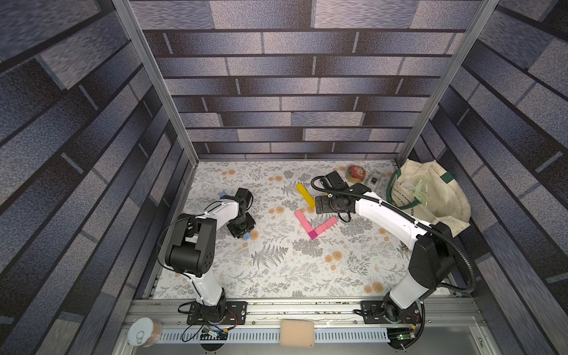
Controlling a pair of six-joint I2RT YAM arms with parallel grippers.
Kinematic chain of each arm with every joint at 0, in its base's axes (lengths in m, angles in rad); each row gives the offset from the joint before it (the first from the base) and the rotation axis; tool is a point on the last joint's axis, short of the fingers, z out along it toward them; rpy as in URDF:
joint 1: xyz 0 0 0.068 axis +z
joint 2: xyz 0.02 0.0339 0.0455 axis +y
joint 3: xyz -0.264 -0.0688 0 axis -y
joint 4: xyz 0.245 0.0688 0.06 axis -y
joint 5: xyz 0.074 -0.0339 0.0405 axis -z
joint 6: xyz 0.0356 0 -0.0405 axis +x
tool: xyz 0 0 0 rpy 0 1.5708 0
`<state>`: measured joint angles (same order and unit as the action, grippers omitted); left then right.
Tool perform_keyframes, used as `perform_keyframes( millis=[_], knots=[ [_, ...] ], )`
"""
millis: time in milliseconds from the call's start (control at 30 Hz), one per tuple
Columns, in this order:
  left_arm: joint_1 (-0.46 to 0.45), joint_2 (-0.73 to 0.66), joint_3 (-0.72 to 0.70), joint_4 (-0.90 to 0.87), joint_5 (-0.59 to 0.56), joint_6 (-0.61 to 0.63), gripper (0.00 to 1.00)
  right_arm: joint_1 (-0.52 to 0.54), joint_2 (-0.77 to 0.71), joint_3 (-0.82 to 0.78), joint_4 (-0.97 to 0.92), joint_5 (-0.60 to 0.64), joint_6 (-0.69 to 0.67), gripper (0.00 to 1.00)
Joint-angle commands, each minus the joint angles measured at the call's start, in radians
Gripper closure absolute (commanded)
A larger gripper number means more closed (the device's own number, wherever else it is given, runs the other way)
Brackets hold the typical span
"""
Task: Assemble the letter v with building blocks
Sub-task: Assemble the building block at the center of the board.
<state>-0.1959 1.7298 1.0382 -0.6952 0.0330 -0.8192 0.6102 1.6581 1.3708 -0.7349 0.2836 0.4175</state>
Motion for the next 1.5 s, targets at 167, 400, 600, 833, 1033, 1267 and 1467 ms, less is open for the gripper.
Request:
perform_keyframes(
  millis=[167,400,600,833,1033,1267,1467],
  knots=[
    [0.002,0.054,-0.006,0.034,0.002,0.027,0.64,-0.008,-0.023,0.005,0.001,0.002,-0.005,0.00],
    [0.003,0.054,-0.004,0.029,-0.002,0.031,0.64,-0.009,-0.020,0.005,-0.001,0.004,-0.007,0.00],
    [0.006,0.048,-0.022,0.030,-0.002,0.028,0.64,-0.009,-0.016,0.005,0.002,0.000,-0.005,0.00],
    [0.018,0.029,-0.051,0.033,-0.009,0.029,0.64,-0.010,-0.014,-0.001,0.007,-0.004,0.001,0.00],
    [0.027,0.029,-0.047,0.040,-0.001,0.037,0.64,-0.009,-0.015,0.000,0.008,-0.011,0.004,0.00],
    [0.024,0.034,-0.039,0.039,-0.002,0.036,0.60,-0.008,-0.022,-0.006,0.005,-0.007,0.003,0.00],
    [0.023,0.013,-0.050,0.024,-0.010,0.031,0.50,-0.009,-0.021,-0.007,0.008,-0.008,0.005,0.00]
  ],
)
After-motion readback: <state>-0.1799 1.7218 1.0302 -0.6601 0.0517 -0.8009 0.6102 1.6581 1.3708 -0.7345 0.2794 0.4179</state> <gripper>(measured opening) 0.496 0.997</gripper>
